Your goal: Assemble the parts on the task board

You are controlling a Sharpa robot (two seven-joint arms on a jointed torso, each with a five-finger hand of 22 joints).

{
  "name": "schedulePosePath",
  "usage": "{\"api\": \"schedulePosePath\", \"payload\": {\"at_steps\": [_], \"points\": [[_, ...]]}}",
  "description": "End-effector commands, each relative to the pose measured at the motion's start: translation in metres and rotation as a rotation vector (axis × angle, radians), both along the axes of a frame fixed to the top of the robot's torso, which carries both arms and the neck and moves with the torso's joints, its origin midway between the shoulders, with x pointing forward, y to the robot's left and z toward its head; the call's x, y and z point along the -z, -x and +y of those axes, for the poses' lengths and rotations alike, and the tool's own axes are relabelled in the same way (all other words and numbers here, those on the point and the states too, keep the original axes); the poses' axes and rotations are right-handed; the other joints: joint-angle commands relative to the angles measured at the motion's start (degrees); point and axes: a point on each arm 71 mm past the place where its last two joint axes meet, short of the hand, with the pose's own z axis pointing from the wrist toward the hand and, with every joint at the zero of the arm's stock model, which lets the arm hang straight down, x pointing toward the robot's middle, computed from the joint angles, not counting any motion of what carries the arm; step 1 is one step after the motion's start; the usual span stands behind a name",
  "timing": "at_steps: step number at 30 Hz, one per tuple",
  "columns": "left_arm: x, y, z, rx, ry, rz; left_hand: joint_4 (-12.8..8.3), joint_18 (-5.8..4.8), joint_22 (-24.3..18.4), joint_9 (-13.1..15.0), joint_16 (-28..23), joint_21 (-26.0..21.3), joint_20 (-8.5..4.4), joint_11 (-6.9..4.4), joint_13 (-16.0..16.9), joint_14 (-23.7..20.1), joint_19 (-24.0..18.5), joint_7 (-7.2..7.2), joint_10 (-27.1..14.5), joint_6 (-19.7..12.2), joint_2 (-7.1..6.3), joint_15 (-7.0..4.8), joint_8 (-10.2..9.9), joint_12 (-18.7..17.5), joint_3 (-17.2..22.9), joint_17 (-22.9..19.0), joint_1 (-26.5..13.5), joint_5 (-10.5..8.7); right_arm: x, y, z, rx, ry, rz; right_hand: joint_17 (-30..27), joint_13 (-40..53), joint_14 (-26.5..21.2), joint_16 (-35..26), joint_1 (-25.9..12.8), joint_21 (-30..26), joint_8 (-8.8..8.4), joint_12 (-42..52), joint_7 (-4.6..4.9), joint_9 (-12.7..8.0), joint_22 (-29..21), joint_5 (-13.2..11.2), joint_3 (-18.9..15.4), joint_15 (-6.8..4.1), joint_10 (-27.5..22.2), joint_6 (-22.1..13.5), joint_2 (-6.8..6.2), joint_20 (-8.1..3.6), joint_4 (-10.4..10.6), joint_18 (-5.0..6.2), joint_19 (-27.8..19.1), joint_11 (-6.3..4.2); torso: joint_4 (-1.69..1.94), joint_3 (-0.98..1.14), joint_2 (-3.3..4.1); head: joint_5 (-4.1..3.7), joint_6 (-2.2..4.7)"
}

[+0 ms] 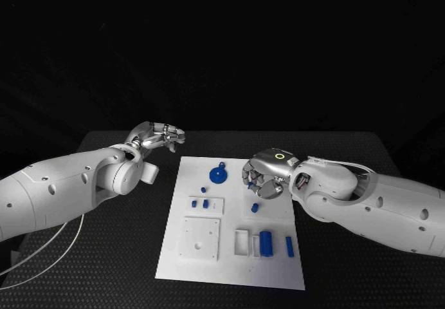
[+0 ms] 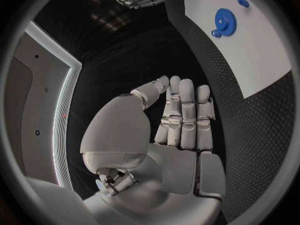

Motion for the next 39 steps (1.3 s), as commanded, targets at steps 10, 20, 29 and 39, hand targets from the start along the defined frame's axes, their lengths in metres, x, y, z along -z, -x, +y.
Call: {"api": "schedulePosePath", "payload": {"at_steps": [10, 20, 29, 39], "points": [[0.0, -0.011, -0.008, -0.011, 0.005, -0.017, -0.4, 0.04, 1.0, 0.0, -0.1, 0.0, -2.83, 0.02, 0.1, 0.2, 0.4, 0.08, -0.3, -0.3, -0.54, 0.03, -0.4, 0.0, 0.0, 0.1, 0.1, -0.19, 0.021, 0.018, 0.051, -0.125, -0.049, 0.044, 0.2, 0.2, 0.3, -0.3, 0.0, 0.3, 0.1, -0.4, 0.09, 0.2, 0.1, 0.0, -0.3, 0.12, 0.1, 0.0, 0.4, -0.1, 0.0, -0.43, 0.3, 0.19, 0.07, -0.05, -0.17, 5.45, -1.09], [0.0, -0.015, -0.011, -0.017, 0.002, -0.022, -0.4, 0.04, 1.0, 0.0, -0.1, 0.0, -2.81, 0.01, 0.1, 0.2, 0.4, 0.08, -0.3, -0.3, -0.52, 0.03, -0.4, 0.0, 0.1, 0.1, 0.1, -0.18, 0.05, 0.037, 0.078, -0.187, -0.048, 0.078, 0.4, 0.3, 0.3, -0.5, 0.0, 0.3, 0.02, -0.6, 0.13, 0.4, 0.1, 0.0, -0.6, 0.18, 0.1, -0.1, 0.72, -0.08, -0.3, -0.43, 0.3, 0.23, -0.07, -0.05, -0.11, 9.1, -2.01], [0.001, -0.015, -0.016, -0.005, 0.006, -0.019, -0.5, 0.04, 1.0, 0.0, -0.1, -0.1, -2.8, 0.01, 0.1, 0.2, 0.3, 0.08, -0.3, -0.3, -0.54, 0.03, -0.4, 0.0, 0.1, 0.1, 0.1, -0.18, 0.068, 0.047, 0.089, -0.211, -0.042, 0.106, 0.4, 0.4, 0.3, -0.5, 0.0, 0.3, 0.0, -0.7, 0.13, 0.4, 0.1, 0.0, -0.7, 0.18, 0.1, -0.1, 0.83, -0.07, -0.5, -0.43, 0.3, 0.23, 0.17, -0.03, 0.0, 10.59, -3.03], [0.001, -0.014, -0.013, -0.007, 0.005, -0.016, -0.4, 0.03, 1.0, 0.0, -0.2, -0.1, -2.79, 0.02, 0.1, 0.2, 0.3, 0.09, -0.3, -0.3, -0.54, 0.04, -0.4, 0.0, 0.1, 0.1, 0.1, -0.18, 0.077, 0.053, 0.092, -0.218, -0.042, 0.125, 0.5, 0.5, 0.4, -0.6, 0.0, 0.3, -0.02, -0.8, 0.13, 0.5, 0.1, 0.0, -0.8, 0.19, 0.1, -0.1, 0.94, -0.07, -0.7, -0.43, 0.3, 0.23, -0.13, 0.0, -0.06, 11.32, -3.68]]}}
